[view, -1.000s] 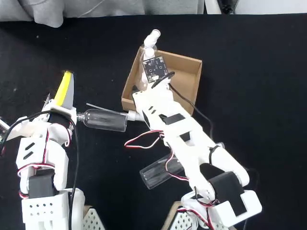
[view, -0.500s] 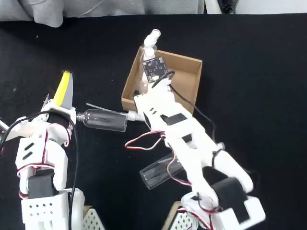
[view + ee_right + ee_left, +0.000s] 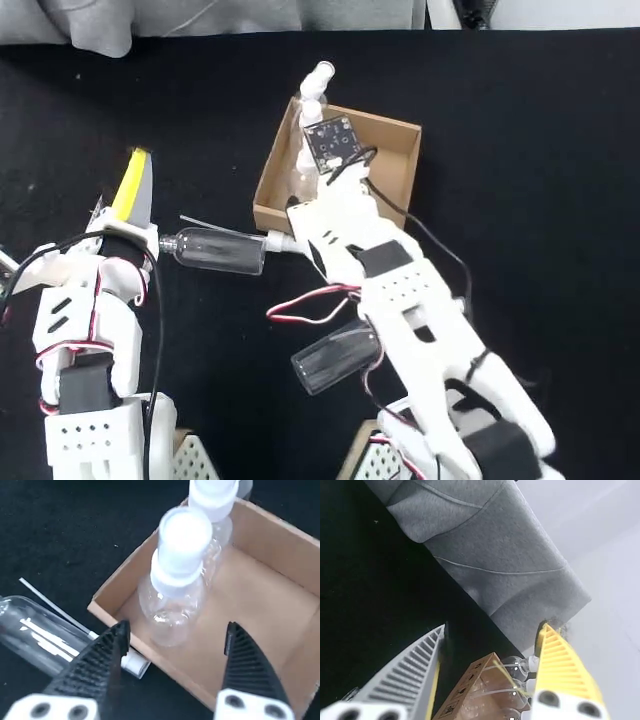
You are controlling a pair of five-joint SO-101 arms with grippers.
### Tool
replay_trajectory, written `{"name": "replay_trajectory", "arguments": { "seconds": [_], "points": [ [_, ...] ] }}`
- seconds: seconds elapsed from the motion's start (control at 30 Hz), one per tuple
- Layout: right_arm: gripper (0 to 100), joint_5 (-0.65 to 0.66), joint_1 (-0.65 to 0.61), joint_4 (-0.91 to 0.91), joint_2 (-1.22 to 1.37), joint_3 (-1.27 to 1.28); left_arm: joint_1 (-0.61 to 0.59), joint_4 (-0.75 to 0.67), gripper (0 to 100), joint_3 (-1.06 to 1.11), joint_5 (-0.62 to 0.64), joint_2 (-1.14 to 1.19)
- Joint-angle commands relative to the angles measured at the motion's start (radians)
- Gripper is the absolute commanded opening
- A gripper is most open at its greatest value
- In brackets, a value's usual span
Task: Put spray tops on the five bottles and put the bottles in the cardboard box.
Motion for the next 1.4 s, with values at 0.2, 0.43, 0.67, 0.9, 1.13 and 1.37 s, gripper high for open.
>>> {"name": "replay_trajectory", "arguments": {
  "seconds": [0.2, 0.43, 0.67, 0.9, 1.13, 1.37],
  "points": [
    [25.5, 0.002, -0.003, 0.143, -0.202, -0.065, -0.008, -0.026, 27, -0.018, 0.005, -0.011],
    [25.5, 0.049, -0.003, 0.313, -0.277, -0.124, -0.008, -0.026, 27, -0.016, 0.005, -0.011],
    [25.5, 0.048, -0.008, 0.595, -0.285, -0.268, -0.008, -0.026, 27, -0.015, 0.005, -0.011],
    [25.8, -0.074, -0.009, 0.796, -0.289, -0.292, -0.008, -0.026, 27, -0.015, 0.005, -0.011],
    [25.9, -0.213, -0.011, 0.908, -0.289, -0.291, -0.008, -0.026, 27, -0.013, 0.005, -0.011],
    [25.9, -0.405, -0.012, 0.93, -0.291, -0.236, -0.008, -0.028, 27, -0.005, 0.005, -0.011]
  ]
}}
